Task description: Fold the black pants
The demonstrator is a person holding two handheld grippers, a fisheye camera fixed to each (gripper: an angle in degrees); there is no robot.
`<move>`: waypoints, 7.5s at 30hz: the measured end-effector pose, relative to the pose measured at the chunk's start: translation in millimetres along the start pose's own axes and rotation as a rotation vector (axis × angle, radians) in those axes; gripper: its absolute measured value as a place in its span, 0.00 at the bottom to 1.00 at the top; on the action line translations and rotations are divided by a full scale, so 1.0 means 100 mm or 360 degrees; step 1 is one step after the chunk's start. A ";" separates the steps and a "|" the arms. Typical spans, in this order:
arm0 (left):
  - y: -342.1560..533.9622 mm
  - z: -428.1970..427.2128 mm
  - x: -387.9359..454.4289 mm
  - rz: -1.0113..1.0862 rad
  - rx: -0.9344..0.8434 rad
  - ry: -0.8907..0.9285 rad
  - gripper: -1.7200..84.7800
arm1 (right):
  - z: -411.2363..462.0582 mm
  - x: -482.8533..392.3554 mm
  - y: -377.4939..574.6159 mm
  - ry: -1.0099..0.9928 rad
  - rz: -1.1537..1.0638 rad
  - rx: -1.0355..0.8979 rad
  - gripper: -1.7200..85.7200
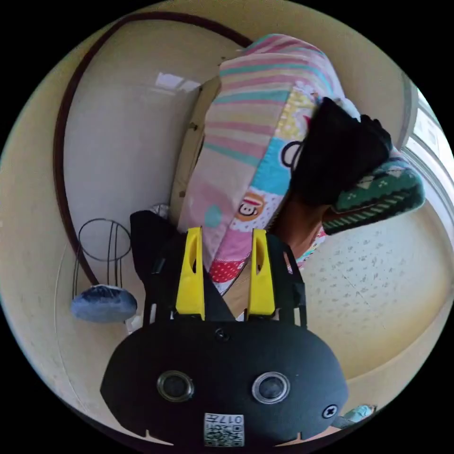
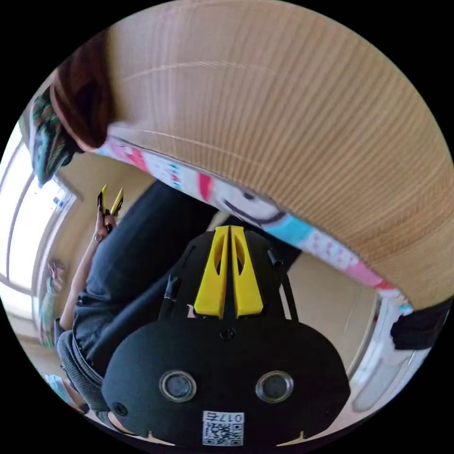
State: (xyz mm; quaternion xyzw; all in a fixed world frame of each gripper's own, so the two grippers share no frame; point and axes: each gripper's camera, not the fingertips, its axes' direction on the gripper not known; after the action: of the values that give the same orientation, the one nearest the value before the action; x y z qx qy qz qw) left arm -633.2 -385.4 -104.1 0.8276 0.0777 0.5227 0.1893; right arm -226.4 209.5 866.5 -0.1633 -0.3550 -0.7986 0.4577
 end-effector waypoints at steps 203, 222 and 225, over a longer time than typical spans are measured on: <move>4.63 6.89 0.20 0.2166 -0.2253 0.2223 0.03 | 0.98 -3.25 1.82 -0.0978 -0.2454 0.2351 0.22; 6.17 5.62 -0.04 0.3146 -0.2255 0.1336 0.04 | 0.90 -2.91 3.47 -0.0090 -0.0902 0.3741 0.05; 6.65 5.15 -0.10 0.3495 -0.2155 0.1221 0.05 | 0.68 -3.51 3.86 0.0219 -0.1269 0.3917 0.06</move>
State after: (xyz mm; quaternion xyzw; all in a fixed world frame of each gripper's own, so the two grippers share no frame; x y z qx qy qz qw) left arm -222.8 -1117.1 -46.7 0.0086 -0.8446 0.5352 0.0108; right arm 281.8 347.6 869.4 0.5200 -0.8516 -0.0365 0.0555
